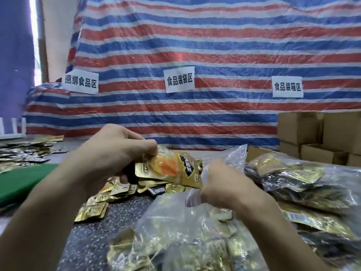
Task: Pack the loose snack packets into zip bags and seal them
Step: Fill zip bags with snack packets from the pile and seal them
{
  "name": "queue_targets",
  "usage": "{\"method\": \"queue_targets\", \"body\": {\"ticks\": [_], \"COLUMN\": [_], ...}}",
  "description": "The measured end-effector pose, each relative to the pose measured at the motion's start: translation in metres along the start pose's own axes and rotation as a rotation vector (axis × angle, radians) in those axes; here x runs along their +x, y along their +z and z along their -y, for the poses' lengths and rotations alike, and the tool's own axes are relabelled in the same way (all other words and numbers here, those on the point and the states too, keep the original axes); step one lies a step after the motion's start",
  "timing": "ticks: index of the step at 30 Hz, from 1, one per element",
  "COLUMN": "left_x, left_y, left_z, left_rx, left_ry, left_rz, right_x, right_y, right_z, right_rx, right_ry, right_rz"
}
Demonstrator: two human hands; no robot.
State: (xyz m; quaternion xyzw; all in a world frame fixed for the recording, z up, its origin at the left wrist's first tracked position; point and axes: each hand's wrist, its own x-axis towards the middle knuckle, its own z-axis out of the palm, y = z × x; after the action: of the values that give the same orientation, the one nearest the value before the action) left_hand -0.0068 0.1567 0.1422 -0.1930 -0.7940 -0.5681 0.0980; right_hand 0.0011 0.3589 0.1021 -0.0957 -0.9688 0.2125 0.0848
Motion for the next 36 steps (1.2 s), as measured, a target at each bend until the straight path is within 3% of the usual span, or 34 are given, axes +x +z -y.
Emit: {"method": "queue_targets", "body": {"ticks": [10,16,22,27,32,36], "left_x": [-0.006,-0.009,-0.013,-0.017,-0.013,-0.015], "left_y": [0.015,0.007,0.002,0.002,-0.019,-0.019], "left_z": [0.001,-0.002,-0.004,-0.009,-0.008,-0.01], "left_rx": [0.159,0.336,0.473,0.32,0.227,0.128], "left_ry": [0.137,0.12,0.071,0.061,0.14,0.084], "left_rz": [-0.023,-0.061,-0.065,0.091,-0.082,-0.064], "right_x": [0.001,-0.01,-0.015,-0.015,-0.013,-0.006], "right_y": [0.007,-0.01,-0.019,-0.009,-0.004,0.001], "right_z": [0.01,0.007,0.007,0.014,0.013,0.014], "right_rx": [0.057,0.14,0.1,0.012,0.094,0.265], "right_ry": [-0.188,-0.285,-0.289,-0.358,-0.417,-0.47], "right_rz": [0.13,0.258,0.267,0.126,0.132,0.131]}}
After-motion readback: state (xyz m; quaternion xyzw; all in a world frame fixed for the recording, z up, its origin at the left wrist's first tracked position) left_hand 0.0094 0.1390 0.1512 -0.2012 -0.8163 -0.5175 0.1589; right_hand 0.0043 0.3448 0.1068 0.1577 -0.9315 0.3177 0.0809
